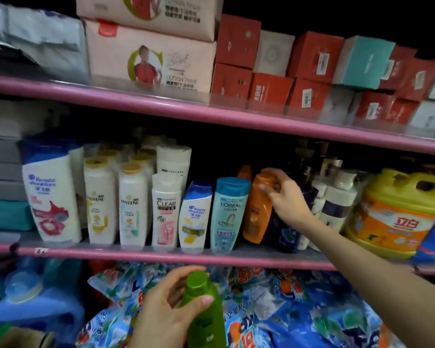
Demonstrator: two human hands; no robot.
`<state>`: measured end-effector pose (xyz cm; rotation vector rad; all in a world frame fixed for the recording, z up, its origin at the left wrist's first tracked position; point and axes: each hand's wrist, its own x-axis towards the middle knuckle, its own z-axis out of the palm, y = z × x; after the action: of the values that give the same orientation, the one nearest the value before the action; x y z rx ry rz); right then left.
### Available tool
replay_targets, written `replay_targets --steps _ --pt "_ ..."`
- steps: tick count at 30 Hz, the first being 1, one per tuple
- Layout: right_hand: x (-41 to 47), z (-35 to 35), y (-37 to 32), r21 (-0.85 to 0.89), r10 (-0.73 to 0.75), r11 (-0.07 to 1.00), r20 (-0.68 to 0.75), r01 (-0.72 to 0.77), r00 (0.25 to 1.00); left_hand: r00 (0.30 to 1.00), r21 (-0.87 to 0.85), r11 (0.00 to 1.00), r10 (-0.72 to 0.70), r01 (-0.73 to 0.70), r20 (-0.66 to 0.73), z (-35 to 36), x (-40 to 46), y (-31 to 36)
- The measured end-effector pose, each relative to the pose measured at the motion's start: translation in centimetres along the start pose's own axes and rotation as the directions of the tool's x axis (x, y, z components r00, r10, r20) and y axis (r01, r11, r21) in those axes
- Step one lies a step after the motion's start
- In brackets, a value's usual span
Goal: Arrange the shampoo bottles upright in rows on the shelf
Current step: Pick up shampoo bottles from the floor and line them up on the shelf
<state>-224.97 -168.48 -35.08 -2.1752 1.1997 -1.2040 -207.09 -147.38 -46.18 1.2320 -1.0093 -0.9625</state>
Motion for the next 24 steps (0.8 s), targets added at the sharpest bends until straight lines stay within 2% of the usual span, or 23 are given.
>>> replay_targets --steps 2,5,7,11,13,18,22,24 --pt "0.2 1.2 1.0 0.094 0.020 0.995 0.029 -0.023 0.999 1.000 -0.014 1.000 -0.006 0.006 -0.020 -0.6 0.7 0.1" --pt "-0.1 2.6 1.9 0.309 0.101 0.947 -0.019 -0.090 0.995 0.999 -0.038 0.999 -0.005 0.003 -0.054 -0.7 1.5 0.2" --pt "-0.7 3.6 2.5 0.374 0.175 0.911 0.029 -0.173 0.984 0.998 -0.040 0.999 -0.011 0.008 -0.067 -0.5 2.0 0.1" --pt "-3.0 6.3 4.3 0.133 0.324 0.938 -0.010 -0.320 0.946 0.994 -0.024 1.000 0.007 -0.010 -0.111 -0.2 2.6 -0.2" --pt "-3.3 6.9 4.9 0.107 0.368 0.925 -0.020 -0.364 0.929 0.990 0.019 0.999 0.051 -0.049 -0.131 -0.3 2.7 -0.3" --pt "-2.5 6.6 5.1 0.087 0.372 0.921 0.097 -0.380 0.923 0.978 0.105 0.988 0.133 -0.117 -0.163 -1.3 2.9 0.1" --pt "-3.0 8.1 4.7 -0.112 0.438 0.893 -0.008 -0.436 0.899 0.972 0.129 0.984 0.147 -0.124 -0.183 -1.8 2.8 0.1" --pt "-3.1 8.7 4.6 -0.156 0.448 0.877 -0.070 -0.454 0.891 0.971 0.138 0.983 0.150 -0.125 -0.186 -1.9 2.8 0.0"
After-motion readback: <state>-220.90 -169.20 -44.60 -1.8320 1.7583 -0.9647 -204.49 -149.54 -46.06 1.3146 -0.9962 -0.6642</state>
